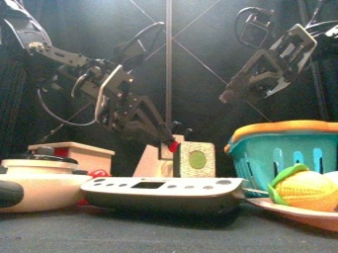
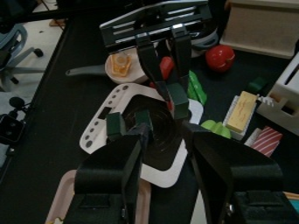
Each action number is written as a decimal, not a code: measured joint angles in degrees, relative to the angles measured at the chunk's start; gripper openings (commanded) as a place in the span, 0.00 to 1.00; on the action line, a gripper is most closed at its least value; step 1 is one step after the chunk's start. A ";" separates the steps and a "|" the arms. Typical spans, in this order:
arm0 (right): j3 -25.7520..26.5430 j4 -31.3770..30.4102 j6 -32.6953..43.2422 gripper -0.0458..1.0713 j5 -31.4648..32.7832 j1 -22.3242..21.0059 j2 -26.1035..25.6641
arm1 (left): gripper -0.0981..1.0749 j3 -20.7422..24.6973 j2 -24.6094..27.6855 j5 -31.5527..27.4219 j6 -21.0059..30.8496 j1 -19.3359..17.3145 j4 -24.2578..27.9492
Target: Place green sushi piece in pan
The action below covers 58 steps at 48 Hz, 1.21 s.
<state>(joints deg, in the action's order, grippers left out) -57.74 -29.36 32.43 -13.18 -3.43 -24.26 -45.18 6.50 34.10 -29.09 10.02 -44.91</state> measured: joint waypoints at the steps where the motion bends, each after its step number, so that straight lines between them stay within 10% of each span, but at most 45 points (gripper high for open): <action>1: 0.00 0.00 -0.09 0.72 0.00 0.00 0.00 | 0.60 0.00 -0.09 0.00 0.00 0.00 0.09; 16: 0.00 0.09 -0.09 0.72 0.00 0.00 0.00 | 0.60 -2.37 -4.48 -4.31 0.00 0.44 0.26; 35: 0.00 -0.09 -0.09 0.72 0.00 -0.09 0.09 | 0.60 -10.55 -18.90 -28.21 0.53 4.75 3.87; 58: 0.00 -0.09 0.00 0.72 0.09 -0.18 0.62 | 0.76 -11.69 -13.80 -33.84 0.62 5.27 -0.35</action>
<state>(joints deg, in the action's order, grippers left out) -57.74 -29.44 32.43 -13.10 -3.60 -23.64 -56.87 -7.29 0.26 -28.48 15.29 -45.26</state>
